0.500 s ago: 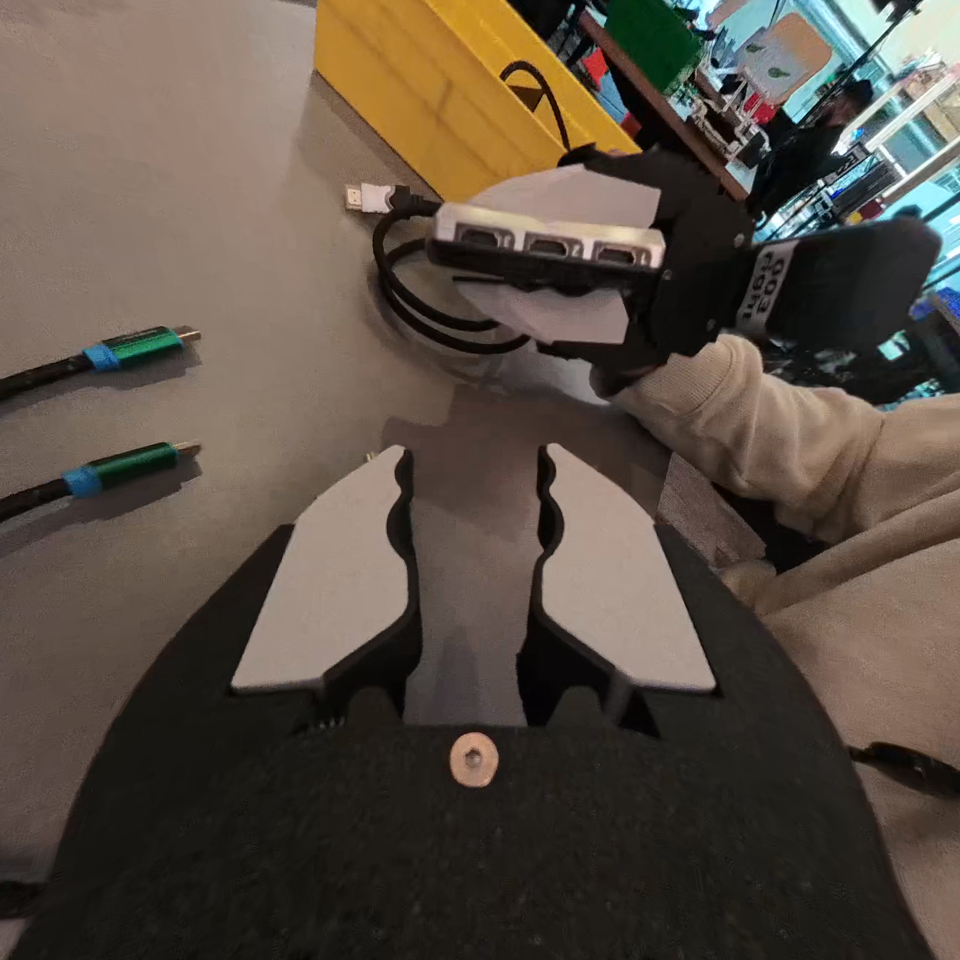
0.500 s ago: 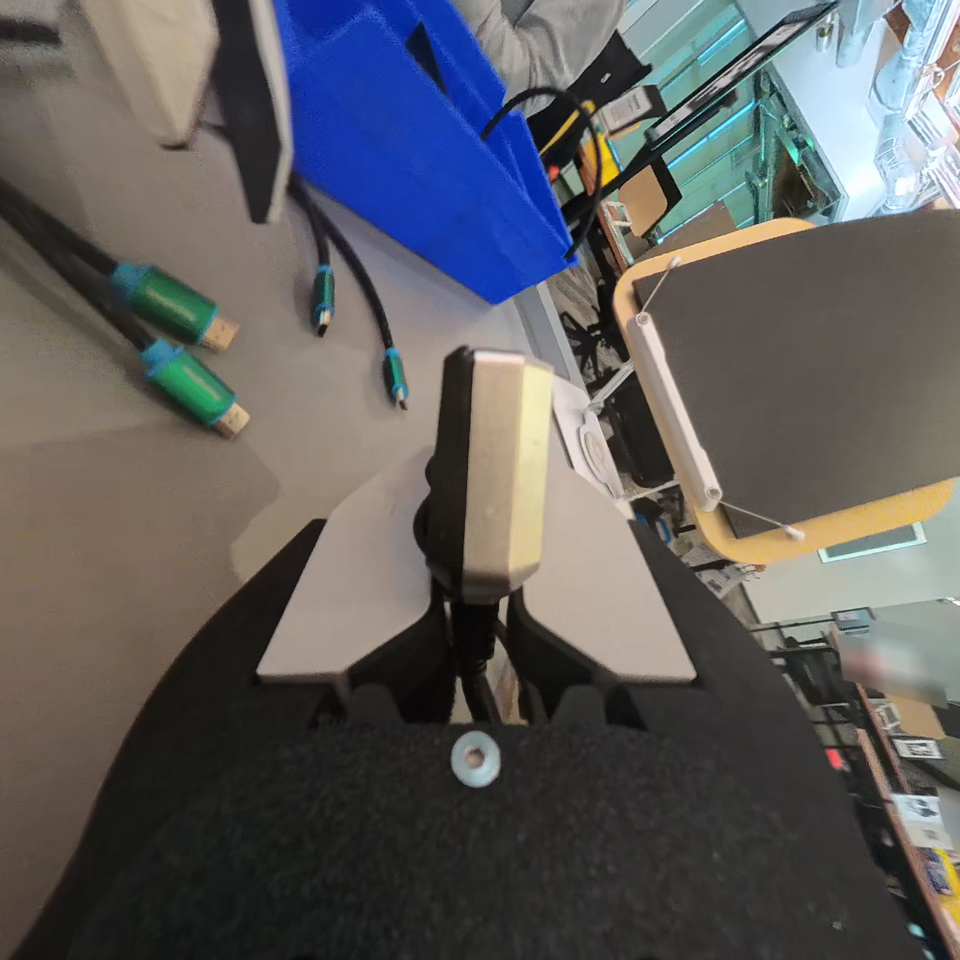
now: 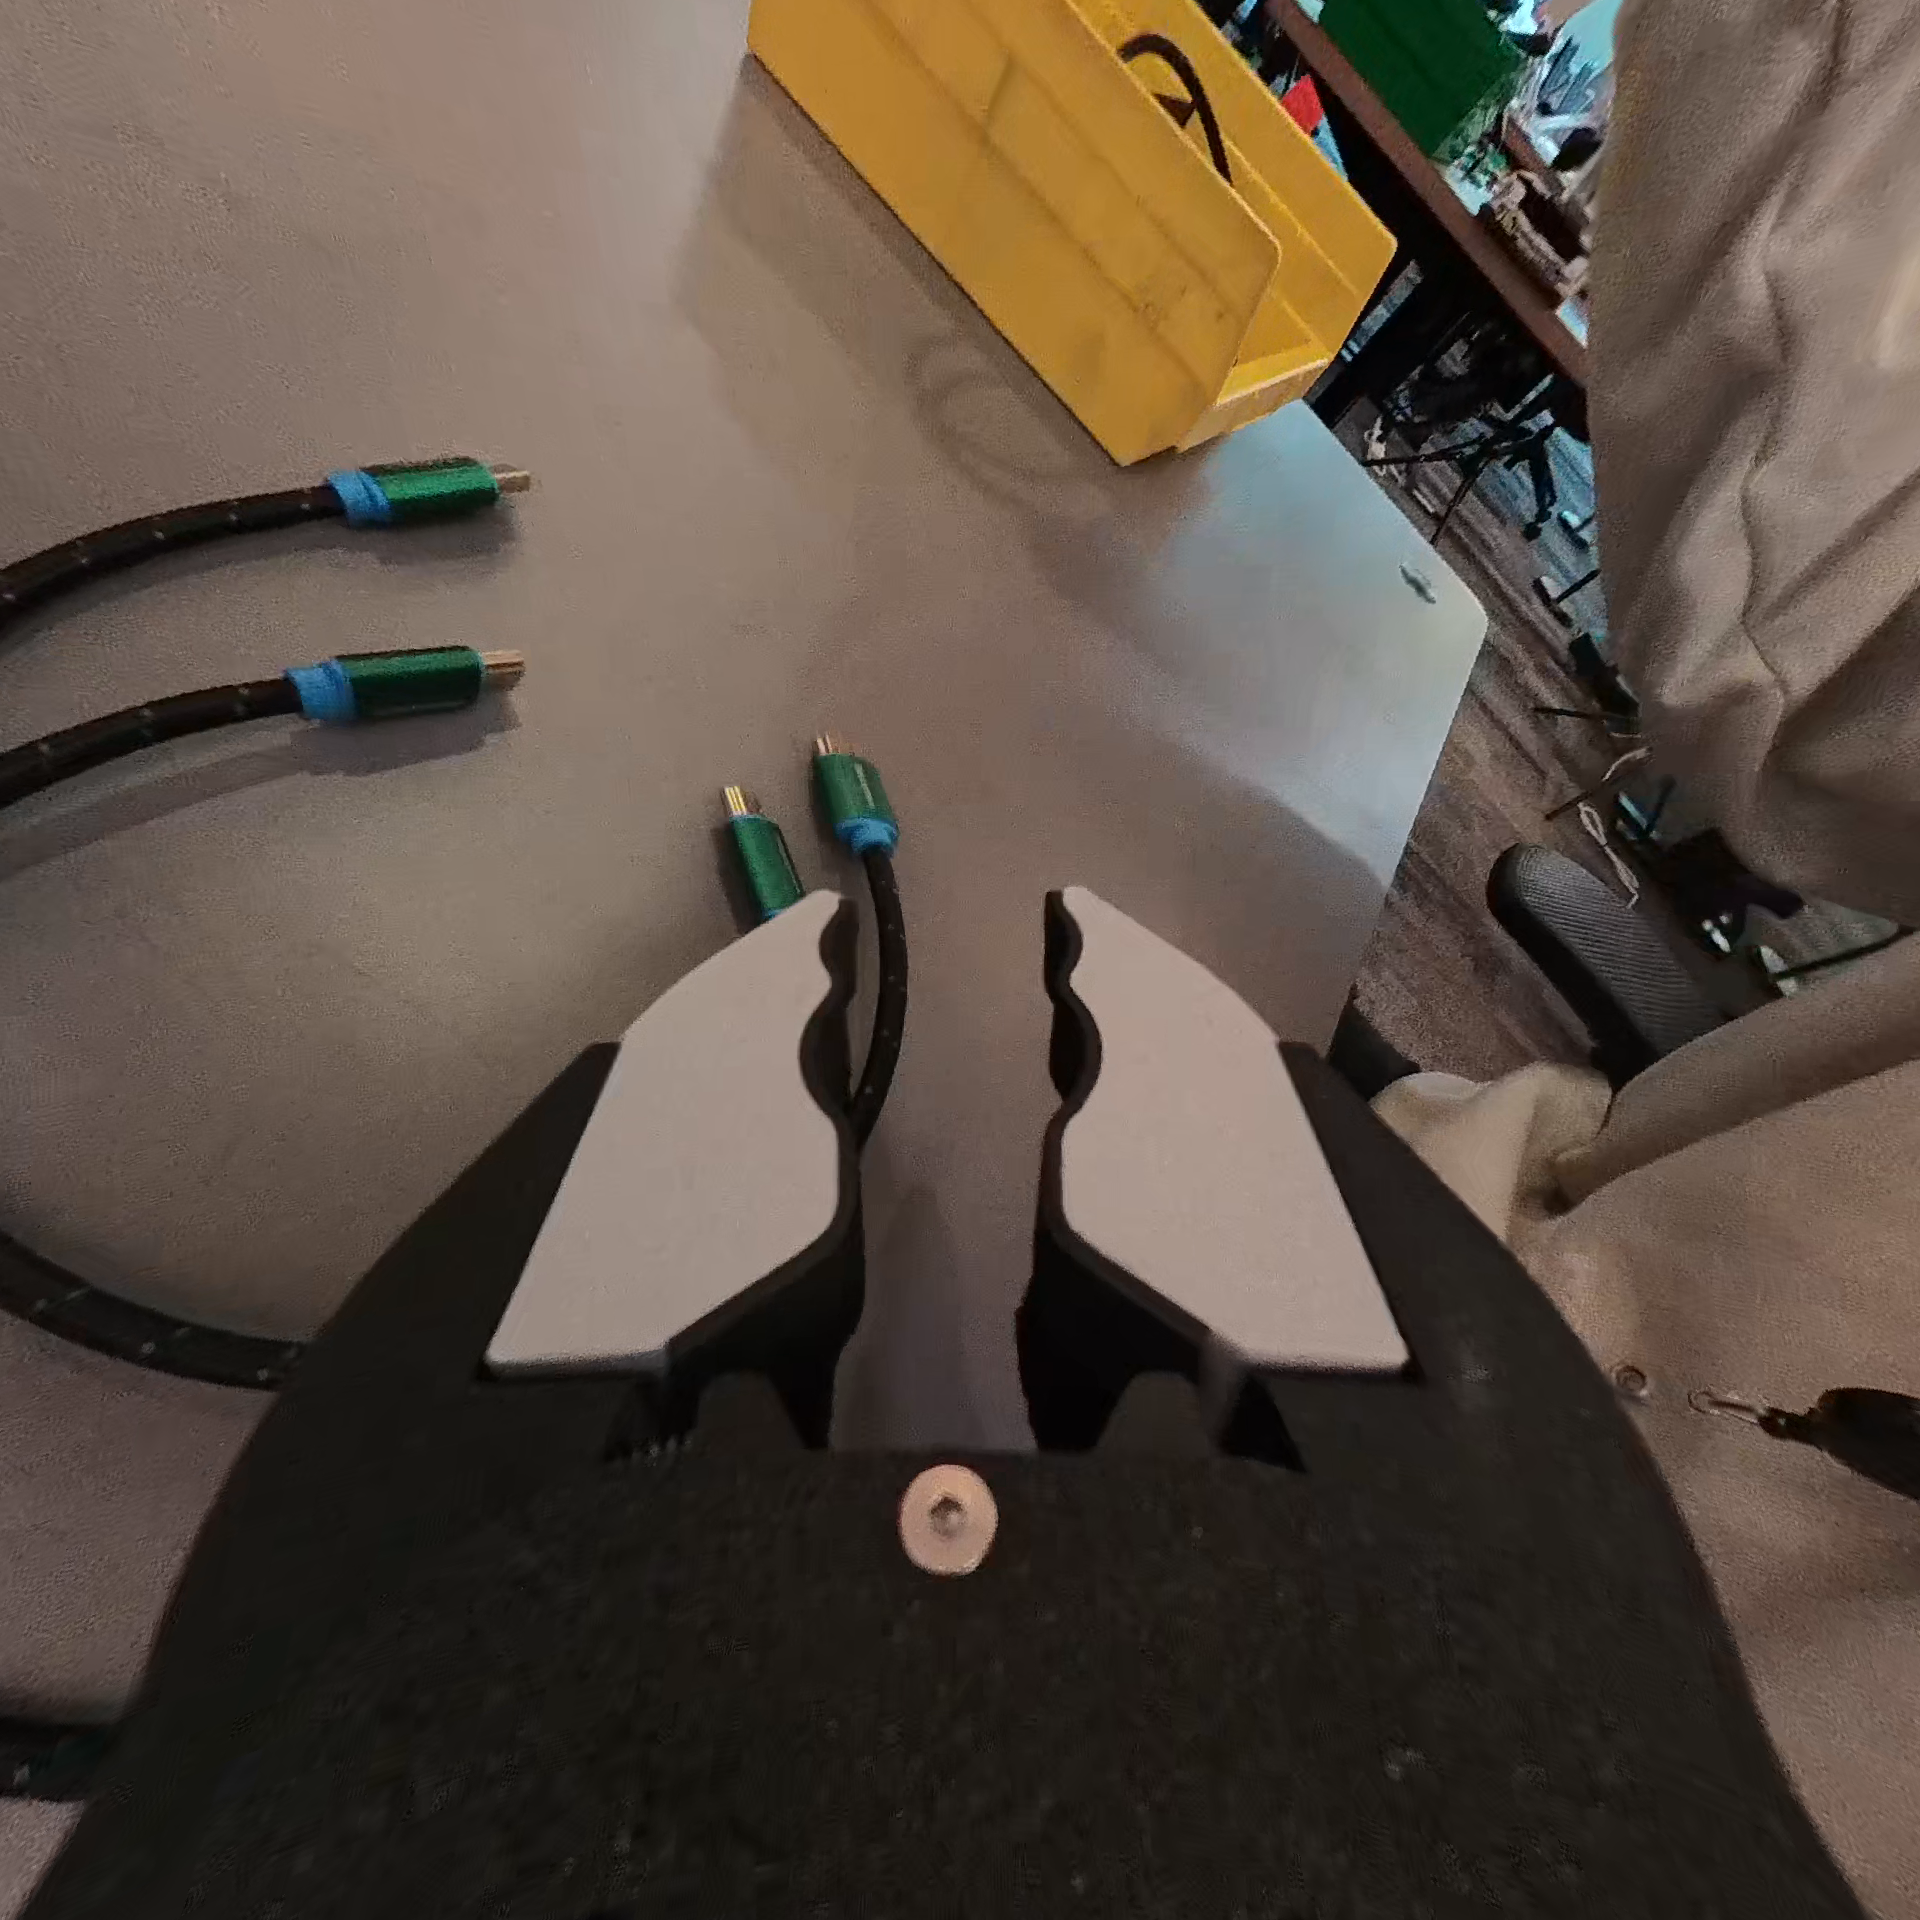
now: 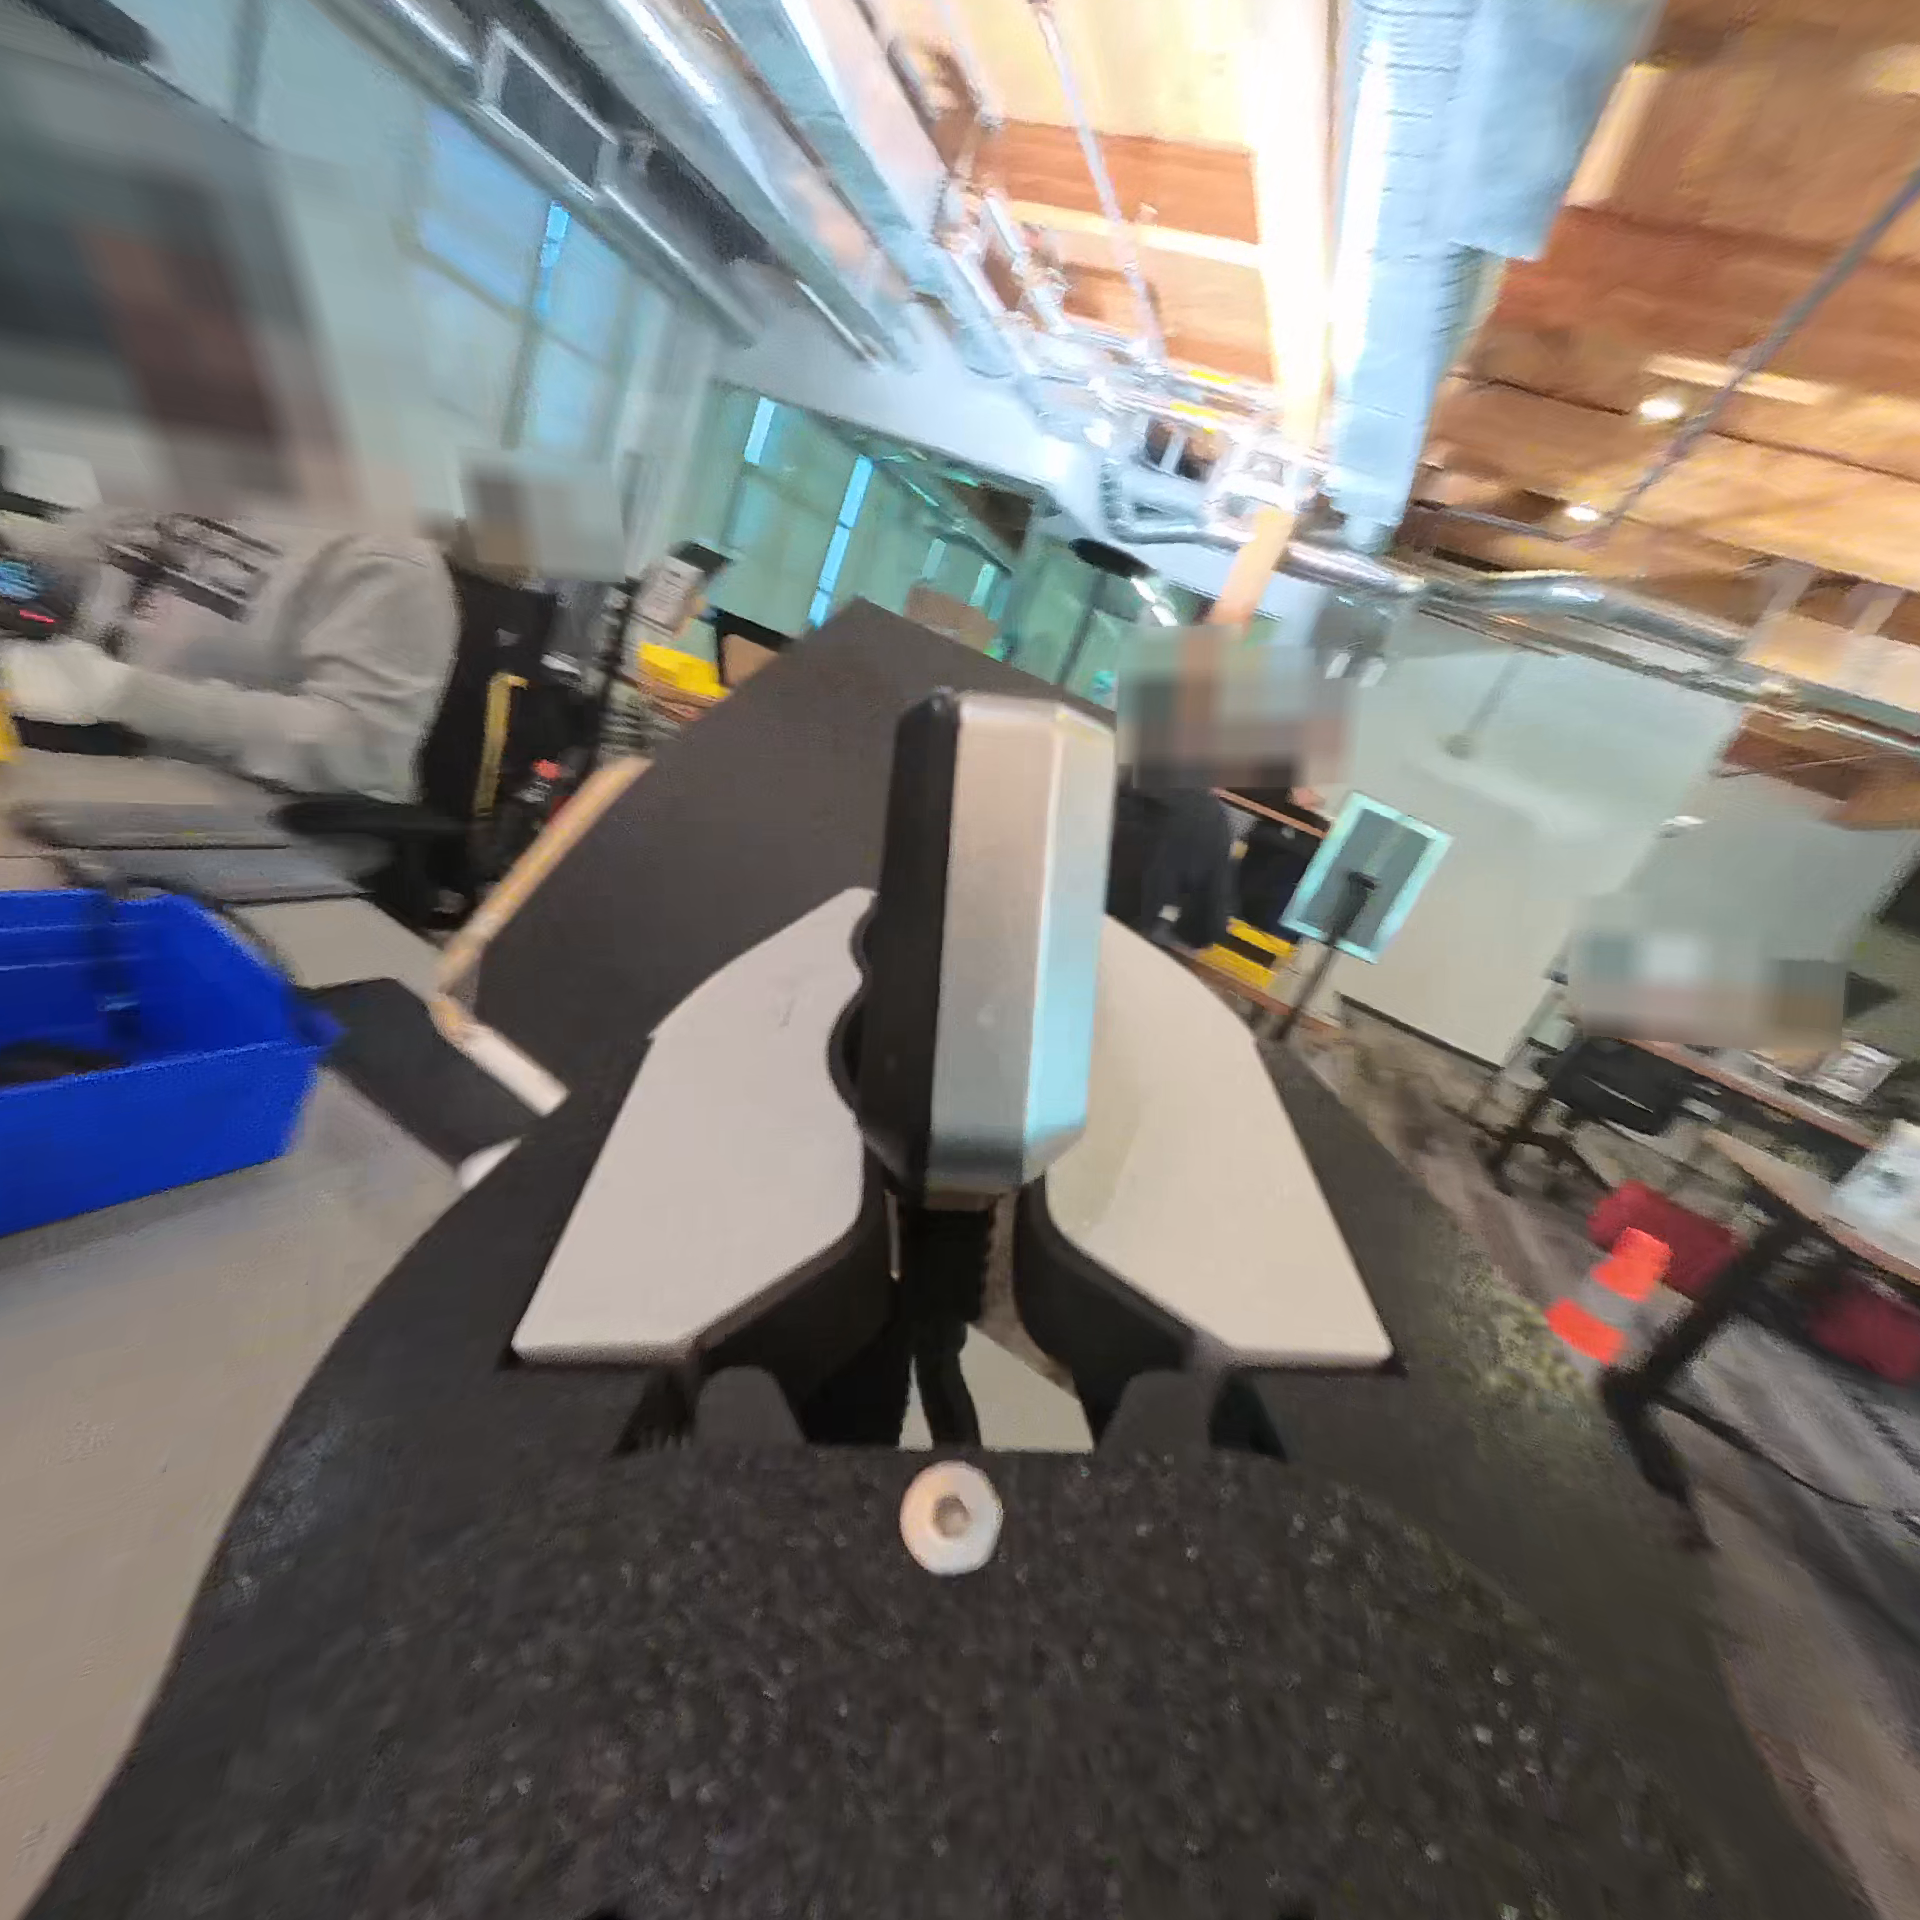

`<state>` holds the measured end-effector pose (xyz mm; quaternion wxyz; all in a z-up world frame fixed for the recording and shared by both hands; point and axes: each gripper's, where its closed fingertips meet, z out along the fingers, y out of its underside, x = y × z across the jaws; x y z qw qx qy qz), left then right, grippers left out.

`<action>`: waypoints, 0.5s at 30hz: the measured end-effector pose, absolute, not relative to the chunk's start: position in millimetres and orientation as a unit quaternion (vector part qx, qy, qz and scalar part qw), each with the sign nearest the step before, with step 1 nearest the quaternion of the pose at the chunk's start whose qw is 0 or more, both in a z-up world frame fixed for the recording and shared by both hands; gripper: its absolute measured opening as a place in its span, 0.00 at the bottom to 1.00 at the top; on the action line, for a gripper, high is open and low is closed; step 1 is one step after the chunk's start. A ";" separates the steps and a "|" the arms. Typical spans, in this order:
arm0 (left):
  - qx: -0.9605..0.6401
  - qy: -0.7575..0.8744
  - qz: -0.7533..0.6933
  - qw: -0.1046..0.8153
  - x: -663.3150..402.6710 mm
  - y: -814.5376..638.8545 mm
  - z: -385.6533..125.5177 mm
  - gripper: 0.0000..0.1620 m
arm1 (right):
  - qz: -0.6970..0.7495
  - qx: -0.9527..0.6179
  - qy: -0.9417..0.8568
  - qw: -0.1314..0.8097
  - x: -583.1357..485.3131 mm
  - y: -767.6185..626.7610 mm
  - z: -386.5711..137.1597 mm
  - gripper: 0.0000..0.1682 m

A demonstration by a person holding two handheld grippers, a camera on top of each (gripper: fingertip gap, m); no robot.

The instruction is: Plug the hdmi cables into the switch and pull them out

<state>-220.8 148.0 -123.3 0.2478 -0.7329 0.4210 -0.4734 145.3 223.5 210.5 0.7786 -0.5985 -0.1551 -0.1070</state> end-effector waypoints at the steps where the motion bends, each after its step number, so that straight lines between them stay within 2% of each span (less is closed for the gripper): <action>1: -0.731 0.419 -0.478 0.247 -220.5 147.9 -121.7 0.21 | -0.128 -0.610 -0.145 0.768 167.4 232.2 204.2 0.14; 4: -0.733 0.421 -0.478 0.239 -219.1 147.0 -122.6 0.21 | -0.149 -0.670 -0.139 0.714 219.8 267.1 144.2 0.14; 6: -0.734 0.422 -0.476 0.239 -217.3 146.2 -123.2 0.21 | -0.100 -0.734 -0.116 0.662 241.9 284.9 79.0 0.14; 11: -0.738 0.427 -0.472 0.225 -216.0 142.5 -127.2 0.21 | 0.012 -0.905 -0.105 0.411 245.3 277.0 -69.7 0.14; 15: -0.739 0.429 -0.473 0.215 -213.8 141.2 -131.3 0.20 | 0.000 -0.963 -0.167 0.211 237.9 258.2 -141.6 0.14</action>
